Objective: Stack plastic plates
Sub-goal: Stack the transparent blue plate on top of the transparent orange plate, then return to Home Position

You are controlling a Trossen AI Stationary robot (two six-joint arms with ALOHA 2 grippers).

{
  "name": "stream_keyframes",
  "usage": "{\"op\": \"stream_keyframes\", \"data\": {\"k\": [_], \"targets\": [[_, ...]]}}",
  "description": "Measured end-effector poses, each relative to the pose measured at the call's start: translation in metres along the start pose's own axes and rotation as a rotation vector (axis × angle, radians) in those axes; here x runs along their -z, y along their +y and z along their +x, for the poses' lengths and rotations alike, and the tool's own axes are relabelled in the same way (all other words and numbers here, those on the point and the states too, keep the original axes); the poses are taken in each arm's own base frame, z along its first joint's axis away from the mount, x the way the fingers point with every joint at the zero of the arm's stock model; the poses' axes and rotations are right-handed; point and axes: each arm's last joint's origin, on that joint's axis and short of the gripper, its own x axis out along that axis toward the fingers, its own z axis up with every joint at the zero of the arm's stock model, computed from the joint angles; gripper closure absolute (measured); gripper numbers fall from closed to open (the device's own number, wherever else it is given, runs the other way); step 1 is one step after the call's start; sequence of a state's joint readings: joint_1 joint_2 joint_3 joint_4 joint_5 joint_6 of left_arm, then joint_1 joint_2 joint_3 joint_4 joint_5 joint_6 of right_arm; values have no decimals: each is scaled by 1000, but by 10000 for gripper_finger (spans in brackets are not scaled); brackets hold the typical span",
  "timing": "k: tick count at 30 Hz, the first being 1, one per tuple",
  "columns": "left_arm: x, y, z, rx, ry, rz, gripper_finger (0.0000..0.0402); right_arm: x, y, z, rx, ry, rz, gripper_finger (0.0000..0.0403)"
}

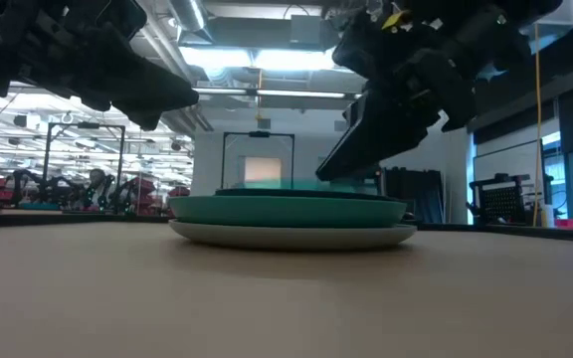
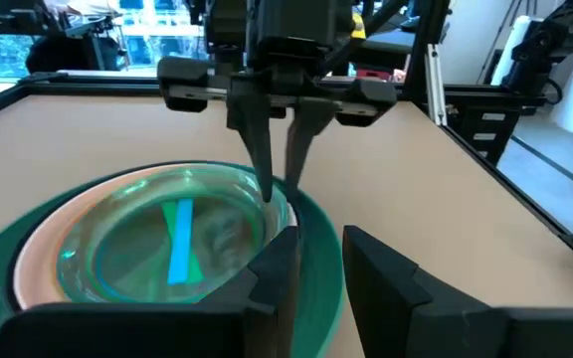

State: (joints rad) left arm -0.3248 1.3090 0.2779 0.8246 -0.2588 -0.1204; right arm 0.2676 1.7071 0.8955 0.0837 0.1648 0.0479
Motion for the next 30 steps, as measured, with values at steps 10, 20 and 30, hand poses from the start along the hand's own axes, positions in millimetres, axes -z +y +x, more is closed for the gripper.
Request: {"op": "stream_keyframes", "data": {"k": [10,20,30], "targets": [[-6,16,-1,-75,-17,-16,327,-16,-13,-45,15,-17,-69,251],[-21,53,-16,-135,9,12,374,6,-34,-85,24,-89,-86,274],[-5,82,-53,-229,-61,13,400,54,-78,-131,26,-297,97,328]]}}
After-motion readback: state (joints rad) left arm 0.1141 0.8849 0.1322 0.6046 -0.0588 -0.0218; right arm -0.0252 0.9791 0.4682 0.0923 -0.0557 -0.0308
